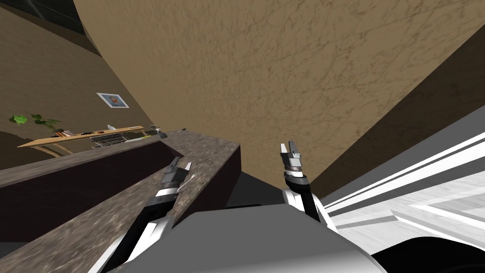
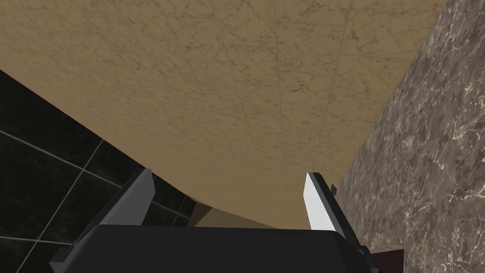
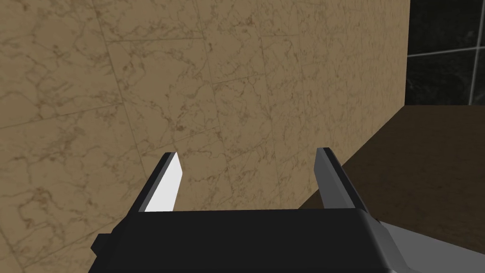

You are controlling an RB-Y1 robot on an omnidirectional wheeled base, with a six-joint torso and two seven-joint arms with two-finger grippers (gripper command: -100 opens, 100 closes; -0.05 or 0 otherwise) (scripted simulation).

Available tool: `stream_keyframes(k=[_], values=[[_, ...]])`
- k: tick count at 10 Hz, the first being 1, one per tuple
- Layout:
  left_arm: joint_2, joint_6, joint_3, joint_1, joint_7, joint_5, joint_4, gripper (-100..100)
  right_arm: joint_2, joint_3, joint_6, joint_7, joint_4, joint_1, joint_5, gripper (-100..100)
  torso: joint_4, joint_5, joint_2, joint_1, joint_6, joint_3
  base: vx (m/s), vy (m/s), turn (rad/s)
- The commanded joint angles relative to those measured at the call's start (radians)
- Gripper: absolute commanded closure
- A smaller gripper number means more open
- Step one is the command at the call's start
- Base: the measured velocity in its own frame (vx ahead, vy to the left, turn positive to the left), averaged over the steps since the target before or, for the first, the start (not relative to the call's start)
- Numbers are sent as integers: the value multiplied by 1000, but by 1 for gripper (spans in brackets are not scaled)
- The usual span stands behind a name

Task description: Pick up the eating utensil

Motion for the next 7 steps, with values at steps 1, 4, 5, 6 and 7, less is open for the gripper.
stream_keyframes(k=[1,4,5,6,7], values=[[39,50,22,19,32,37,4,-100,0,0,0,0,0,0,0,0,0,0,0,0,0,0,49,-49,5],[72,119,39,35,60,69,11,-100,0,0,0,0,0,0,0,0,0,0,0,0,0,0,46,-45,8],[107,155,57,49,88,103,19,-100,0,0,0,0,0,0,0,0,0,0,0,0,0,0,43,-42,7],[107,174,57,49,88,103,19,-100,0,0,0,0,0,0,0,0,0,0,0,0,0,0,39,-36,8],[142,206,74,64,116,137,27,-100,0,0,0,0,0,0,0,0,0,0,0,0,0,0,45,-51,12]])
